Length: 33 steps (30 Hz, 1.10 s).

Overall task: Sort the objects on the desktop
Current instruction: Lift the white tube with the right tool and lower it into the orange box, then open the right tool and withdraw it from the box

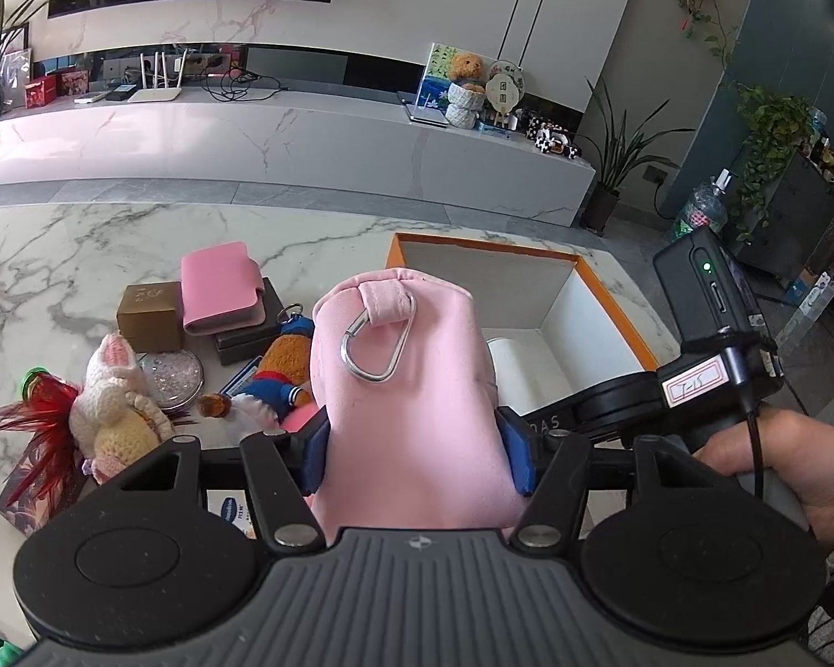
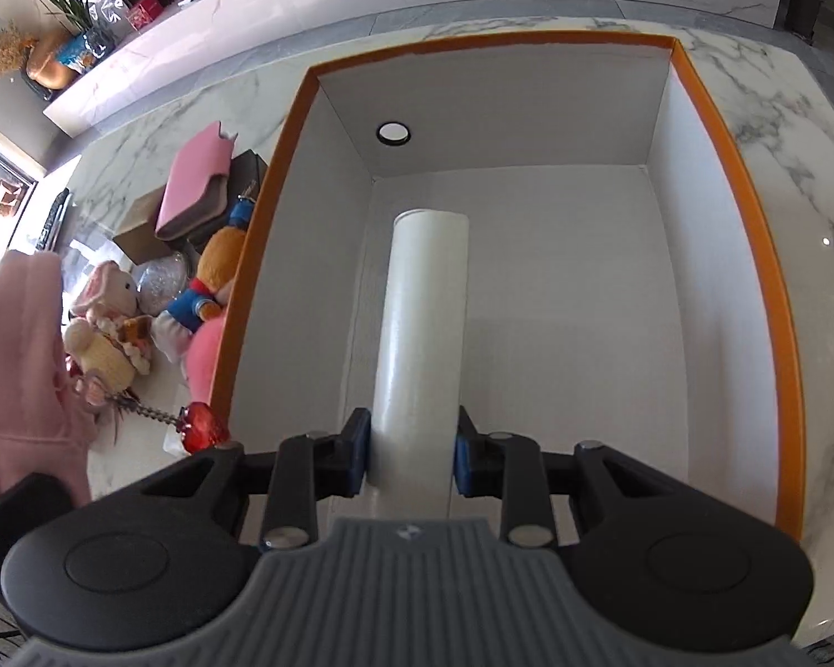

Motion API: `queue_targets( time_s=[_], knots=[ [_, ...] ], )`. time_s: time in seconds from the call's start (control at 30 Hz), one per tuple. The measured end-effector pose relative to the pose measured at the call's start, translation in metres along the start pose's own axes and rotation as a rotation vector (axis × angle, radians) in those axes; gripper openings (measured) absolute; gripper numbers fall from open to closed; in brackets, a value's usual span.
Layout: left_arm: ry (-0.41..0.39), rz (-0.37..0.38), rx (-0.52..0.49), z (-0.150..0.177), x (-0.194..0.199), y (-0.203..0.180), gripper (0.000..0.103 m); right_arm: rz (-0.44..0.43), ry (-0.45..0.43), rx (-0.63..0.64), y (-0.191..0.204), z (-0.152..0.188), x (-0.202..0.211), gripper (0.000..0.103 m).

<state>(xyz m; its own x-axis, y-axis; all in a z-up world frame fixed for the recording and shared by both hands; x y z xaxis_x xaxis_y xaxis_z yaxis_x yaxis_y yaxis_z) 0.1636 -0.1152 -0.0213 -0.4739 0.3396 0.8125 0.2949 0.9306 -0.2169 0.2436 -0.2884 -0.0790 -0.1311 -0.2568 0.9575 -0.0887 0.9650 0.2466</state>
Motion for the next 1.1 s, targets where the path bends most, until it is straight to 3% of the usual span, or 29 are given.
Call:
queue_targets(
  time_s=[0.27,0.37,0.57,0.7,0.83,1.1],
  knots=[
    [0.003,-0.02,0.02,0.005,0.007,0.019,0.07,0.045,0.044,0.031,0.023,0.003,-0.032,0.032],
    [0.001,-0.019,0.024,0.007,0.01,0.022,0.07,0.021,0.073,-0.004,0.024,0.007,-0.041,0.032],
    [-0.002,-0.019,0.04,0.007,0.012,0.028,0.07,-0.181,0.122,-0.124,0.012,0.009,-0.045,0.039],
    [-0.006,-0.013,0.046,0.007,0.012,0.027,0.07,-0.278,0.114,-0.179,0.002,0.004,-0.034,0.053],
    [-0.012,-0.006,0.037,0.005,0.013,0.021,0.07,-0.355,0.167,-0.252,-0.006,0.005,-0.036,0.055],
    [-0.011,0.002,0.031,0.003,0.011,0.01,0.071,-0.59,0.257,-0.45,-0.023,0.017,-0.048,0.056]
  ],
)
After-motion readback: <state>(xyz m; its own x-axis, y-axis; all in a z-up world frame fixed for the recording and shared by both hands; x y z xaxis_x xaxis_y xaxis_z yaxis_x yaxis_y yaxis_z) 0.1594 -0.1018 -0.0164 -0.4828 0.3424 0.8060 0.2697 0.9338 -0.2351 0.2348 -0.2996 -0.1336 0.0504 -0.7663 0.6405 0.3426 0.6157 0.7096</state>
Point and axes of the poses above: each gripper's, at about its wrist camera, not at the fingertips, and x roughly against the way its jaws point, y to its left, z to its underside, the point moved 6 cm from there along -x, roughly the way its jaws point, and after that the axes turned 12 degrees about y, right-handed, at the moved point
